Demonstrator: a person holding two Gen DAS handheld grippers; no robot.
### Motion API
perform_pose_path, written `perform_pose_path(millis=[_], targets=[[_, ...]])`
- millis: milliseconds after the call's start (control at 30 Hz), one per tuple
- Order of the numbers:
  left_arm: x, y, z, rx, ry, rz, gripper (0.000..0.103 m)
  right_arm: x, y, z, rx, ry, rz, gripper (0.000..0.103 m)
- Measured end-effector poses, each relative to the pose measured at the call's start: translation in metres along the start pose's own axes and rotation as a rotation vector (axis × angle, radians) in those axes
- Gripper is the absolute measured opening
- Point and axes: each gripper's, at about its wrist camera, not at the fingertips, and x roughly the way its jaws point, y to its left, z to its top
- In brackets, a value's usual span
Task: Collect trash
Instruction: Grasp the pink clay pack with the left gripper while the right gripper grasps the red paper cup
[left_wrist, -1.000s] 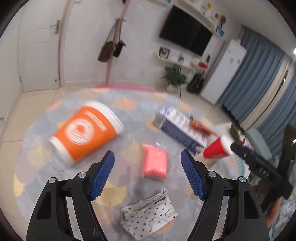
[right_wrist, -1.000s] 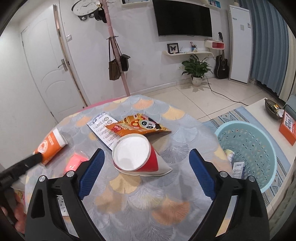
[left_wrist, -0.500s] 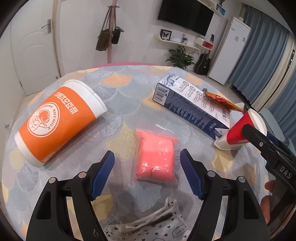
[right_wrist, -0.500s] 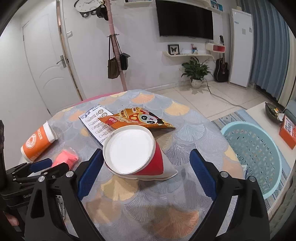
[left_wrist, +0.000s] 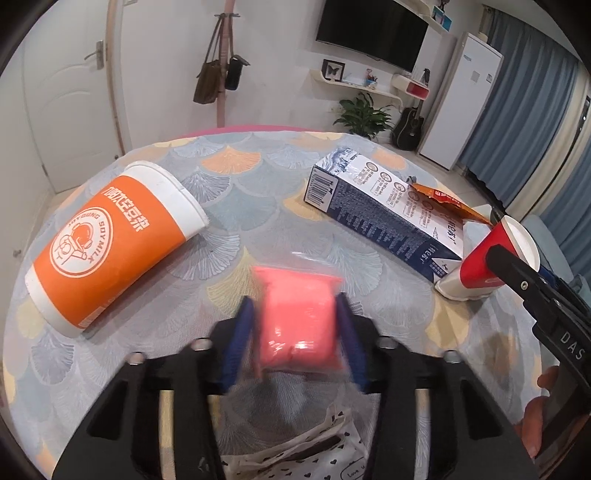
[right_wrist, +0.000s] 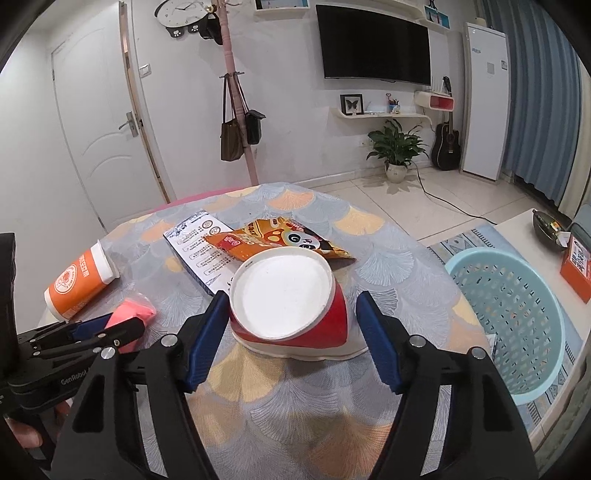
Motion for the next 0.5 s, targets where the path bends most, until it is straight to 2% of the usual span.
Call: perform_pose_path(millis=[267, 500], targets=[[-0.024, -0.003, -0.003, 0.008, -0.063, -0.032, 0.037, -0.015, -0.001, -0.003, -0.009, -0.049, 0.028, 0.066], [-0.065, -0.016, -0.003, 0.034, -0.154, -0.072, 0.037, -0.036, -0.012, -0.006, 0.026, -0.075, 0.043, 0.066]])
